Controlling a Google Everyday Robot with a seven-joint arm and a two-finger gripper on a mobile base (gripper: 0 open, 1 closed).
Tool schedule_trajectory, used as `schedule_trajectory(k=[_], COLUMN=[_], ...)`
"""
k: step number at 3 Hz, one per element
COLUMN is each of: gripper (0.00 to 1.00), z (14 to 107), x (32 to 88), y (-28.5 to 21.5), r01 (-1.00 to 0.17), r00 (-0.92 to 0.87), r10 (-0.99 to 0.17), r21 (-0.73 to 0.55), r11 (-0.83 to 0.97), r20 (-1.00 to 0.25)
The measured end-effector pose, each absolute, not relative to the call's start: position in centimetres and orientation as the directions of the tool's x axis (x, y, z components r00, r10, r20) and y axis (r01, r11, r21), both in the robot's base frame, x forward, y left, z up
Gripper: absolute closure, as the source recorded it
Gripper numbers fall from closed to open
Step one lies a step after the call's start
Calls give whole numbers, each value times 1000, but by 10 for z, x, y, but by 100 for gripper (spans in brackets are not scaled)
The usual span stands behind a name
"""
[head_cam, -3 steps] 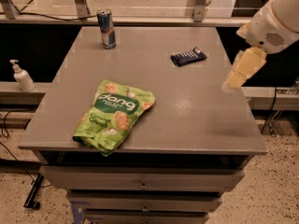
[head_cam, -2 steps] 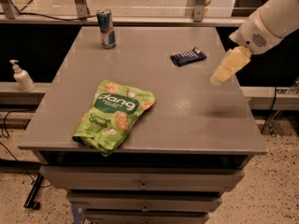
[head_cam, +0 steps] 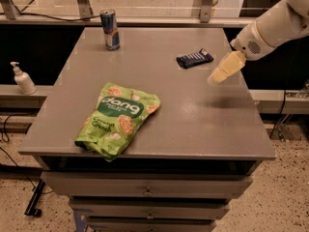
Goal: Move rxbar blueberry near green rice chip bag
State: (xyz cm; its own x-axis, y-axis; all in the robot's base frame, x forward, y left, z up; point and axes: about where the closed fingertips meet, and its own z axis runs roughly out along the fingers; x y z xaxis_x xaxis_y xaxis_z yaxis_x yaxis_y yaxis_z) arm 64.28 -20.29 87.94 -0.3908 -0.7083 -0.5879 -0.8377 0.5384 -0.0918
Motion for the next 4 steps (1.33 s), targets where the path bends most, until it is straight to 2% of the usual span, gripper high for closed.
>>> schedule_trajectory(k=[1,3,4], gripper=[0,0,0], z=[878,873,861], x=[642,695,718], y=[-202,-175,-158], r01=[-837,-771,-749], r00=[-395,-477,-515], r10=[-703,-545,-495], r21=[-82,29,87], r11=[540,637,656], r20=[-592,-689,-700])
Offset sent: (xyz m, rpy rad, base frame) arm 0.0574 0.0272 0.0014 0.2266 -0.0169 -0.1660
